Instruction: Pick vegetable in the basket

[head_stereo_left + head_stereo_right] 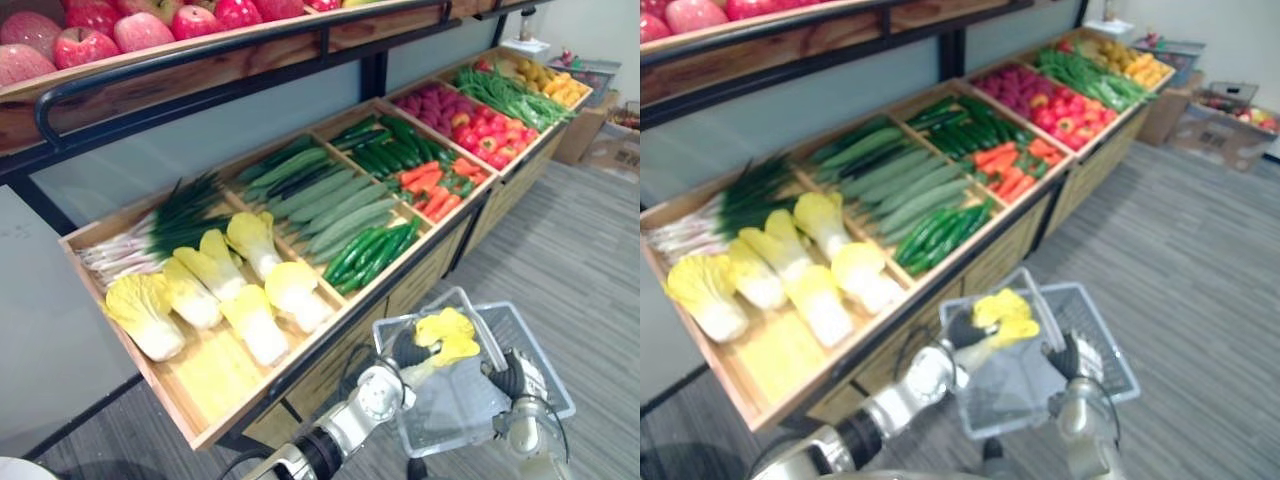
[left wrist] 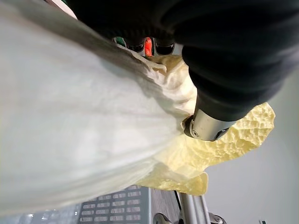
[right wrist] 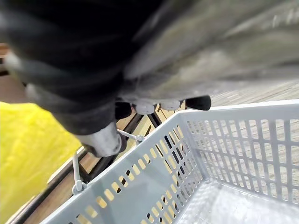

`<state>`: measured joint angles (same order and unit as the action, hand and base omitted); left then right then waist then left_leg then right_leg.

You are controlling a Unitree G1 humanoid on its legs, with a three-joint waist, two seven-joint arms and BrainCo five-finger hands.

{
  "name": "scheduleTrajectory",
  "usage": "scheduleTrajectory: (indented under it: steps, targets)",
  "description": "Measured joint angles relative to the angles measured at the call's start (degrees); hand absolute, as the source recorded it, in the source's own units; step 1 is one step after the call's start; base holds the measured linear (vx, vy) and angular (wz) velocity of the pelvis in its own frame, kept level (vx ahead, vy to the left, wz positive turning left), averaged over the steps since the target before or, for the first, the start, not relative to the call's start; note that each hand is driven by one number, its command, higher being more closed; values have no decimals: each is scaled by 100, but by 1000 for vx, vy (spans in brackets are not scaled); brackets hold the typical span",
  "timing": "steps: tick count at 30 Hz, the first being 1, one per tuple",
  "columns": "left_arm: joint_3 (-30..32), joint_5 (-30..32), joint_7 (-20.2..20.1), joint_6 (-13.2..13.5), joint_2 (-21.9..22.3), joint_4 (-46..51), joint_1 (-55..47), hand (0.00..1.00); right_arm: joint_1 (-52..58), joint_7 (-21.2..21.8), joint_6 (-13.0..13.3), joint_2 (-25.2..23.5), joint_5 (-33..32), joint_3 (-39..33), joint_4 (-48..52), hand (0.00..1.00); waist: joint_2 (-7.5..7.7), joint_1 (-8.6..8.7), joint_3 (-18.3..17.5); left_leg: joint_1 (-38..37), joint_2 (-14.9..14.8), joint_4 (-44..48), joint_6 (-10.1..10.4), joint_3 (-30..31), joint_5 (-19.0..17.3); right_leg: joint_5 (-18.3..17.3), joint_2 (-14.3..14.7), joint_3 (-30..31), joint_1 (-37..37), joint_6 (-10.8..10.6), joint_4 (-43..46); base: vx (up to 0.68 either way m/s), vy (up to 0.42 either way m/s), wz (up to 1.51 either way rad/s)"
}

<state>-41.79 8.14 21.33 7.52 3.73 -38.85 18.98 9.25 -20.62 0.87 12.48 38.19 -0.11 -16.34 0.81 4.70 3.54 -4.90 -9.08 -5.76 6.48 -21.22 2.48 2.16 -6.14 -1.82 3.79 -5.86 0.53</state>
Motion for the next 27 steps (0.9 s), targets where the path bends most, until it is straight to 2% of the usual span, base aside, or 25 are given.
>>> scheduleTrajectory:
  steps: [8, 10, 14, 20, 27]
  targets:
    - [225, 212, 337, -200, 164, -660, 237, 100, -62, -42, 81, 1, -10, 127, 45, 100, 97, 158, 57, -17, 14, -2, 8, -95, -58, 21, 5, 124, 46, -38, -34, -2, 3, -8]
    - [236, 215, 340, -227, 188, -718, 288, 100, -71, -42, 81, 4, -11, 132, 45, 100, 111, 148, 66, -8, 14, -2, 8, -169, -71, 33, 17, 204, 99, -53, -31, 12, 4, -17]
    - [215, 218, 339, -272, 241, -818, 416, 100, -73, -49, 80, 4, -96, 197, 45, 100, 140, 286, 92, -9, 34, 2, 1, -174, -90, 35, 4, 219, 103, -53, -35, 31, 4, -2]
    - [88, 221, 336, -272, 283, -822, 519, 100, -81, -124, 81, 5, -96, 219, 45, 100, 147, 295, 113, -13, 40, 11, 6, -170, -109, 35, 1, 226, 102, -54, -34, 16, 2, -1]
    - [-339, 217, 233, -252, 335, -822, 615, 100, -129, -194, 81, 6, -99, 231, 221, 100, 140, 312, 246, -16, 43, -1, 10, -170, -128, 33, -4, 231, 104, -56, -29, 0, 0, 0]
